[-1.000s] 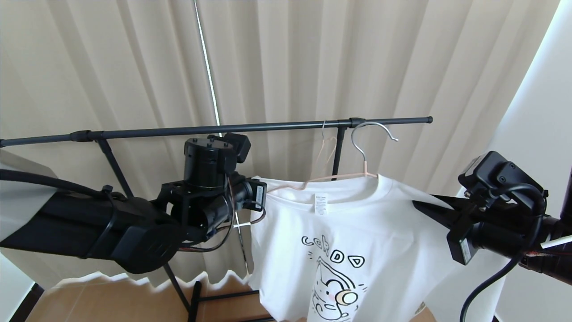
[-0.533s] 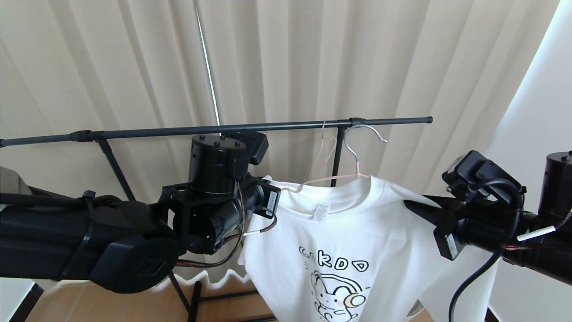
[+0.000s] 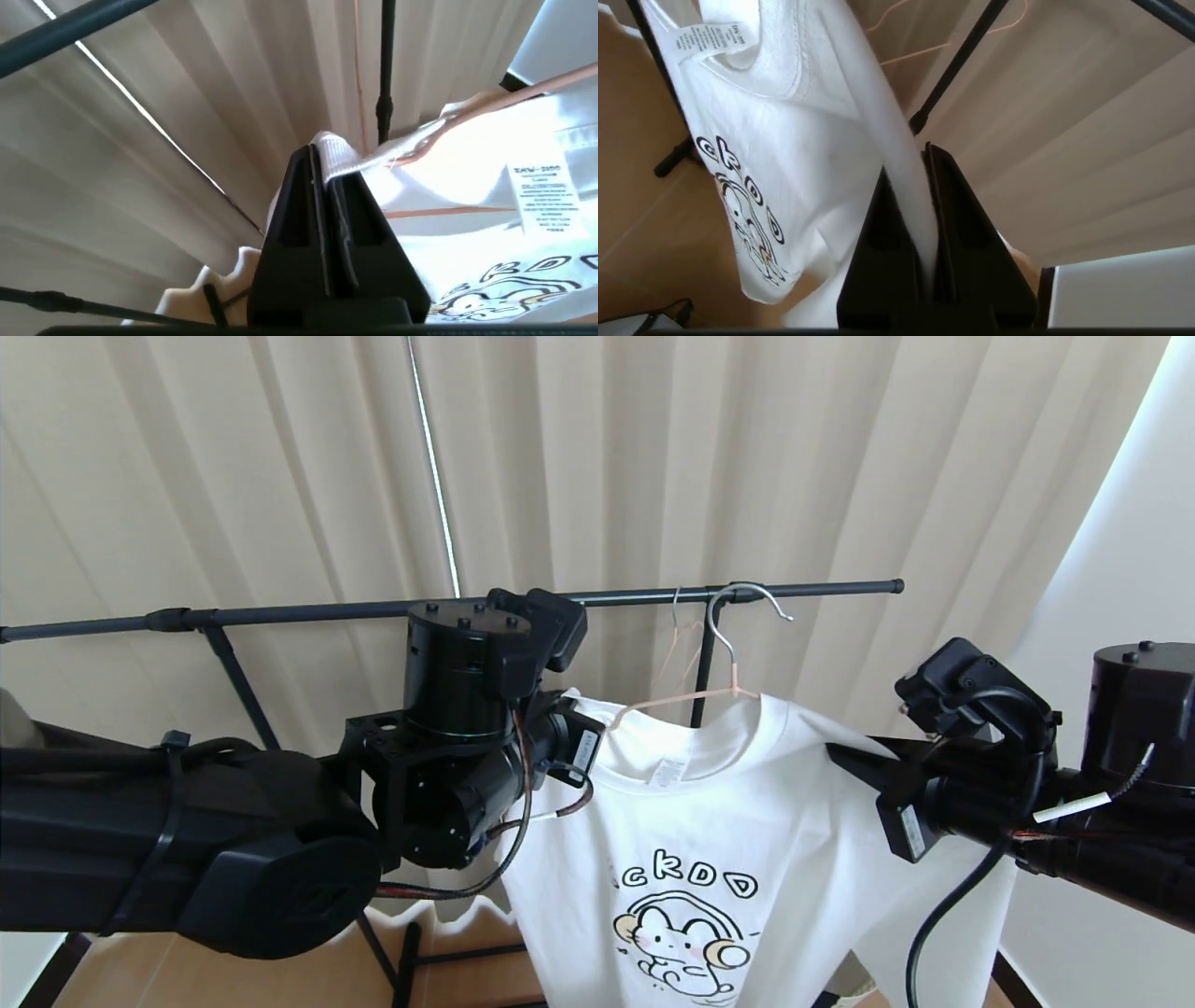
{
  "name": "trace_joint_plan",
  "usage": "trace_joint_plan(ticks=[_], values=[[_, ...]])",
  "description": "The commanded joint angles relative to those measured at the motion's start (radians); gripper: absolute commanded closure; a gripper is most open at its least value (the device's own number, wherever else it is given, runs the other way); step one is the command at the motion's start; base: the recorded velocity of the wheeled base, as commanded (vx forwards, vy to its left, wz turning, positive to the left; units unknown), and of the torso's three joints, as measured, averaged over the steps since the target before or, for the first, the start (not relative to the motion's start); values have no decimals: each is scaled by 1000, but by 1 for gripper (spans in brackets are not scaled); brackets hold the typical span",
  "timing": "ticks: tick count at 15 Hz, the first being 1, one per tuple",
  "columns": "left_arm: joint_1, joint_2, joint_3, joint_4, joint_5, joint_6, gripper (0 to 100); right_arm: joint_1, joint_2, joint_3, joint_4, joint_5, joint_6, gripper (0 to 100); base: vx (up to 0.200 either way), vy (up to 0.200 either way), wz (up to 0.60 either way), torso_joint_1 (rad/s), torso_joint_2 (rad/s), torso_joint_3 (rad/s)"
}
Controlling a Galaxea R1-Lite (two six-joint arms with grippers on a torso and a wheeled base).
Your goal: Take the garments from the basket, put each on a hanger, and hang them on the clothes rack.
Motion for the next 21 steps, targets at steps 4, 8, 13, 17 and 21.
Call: trace_joint_plan(ticks=[4, 8, 13, 17, 21], values=[[-46, -2, -46, 15, 3, 14, 100, 20, 49, 0, 0, -17, -1, 100, 0, 0, 0, 0, 0, 0], [-9, -3, -75, 41, 15, 11, 100, 23, 92, 0, 0, -149, -4, 100, 0, 0, 0, 0, 0, 0], [110, -5, -63, 142, 17, 4, 100, 9, 11, -5, 0, -167, -7, 100, 0, 0, 0, 0, 0, 0], [73, -2, -64, 173, 17, 6, 100, 11, 5, -10, -15, -159, -4, 100, 0, 0, 0, 0, 0, 0], [54, -2, -81, 173, 17, 9, 100, 49, -17, 41, -41, -90, -5, 100, 0, 0, 0, 0, 0, 0]])
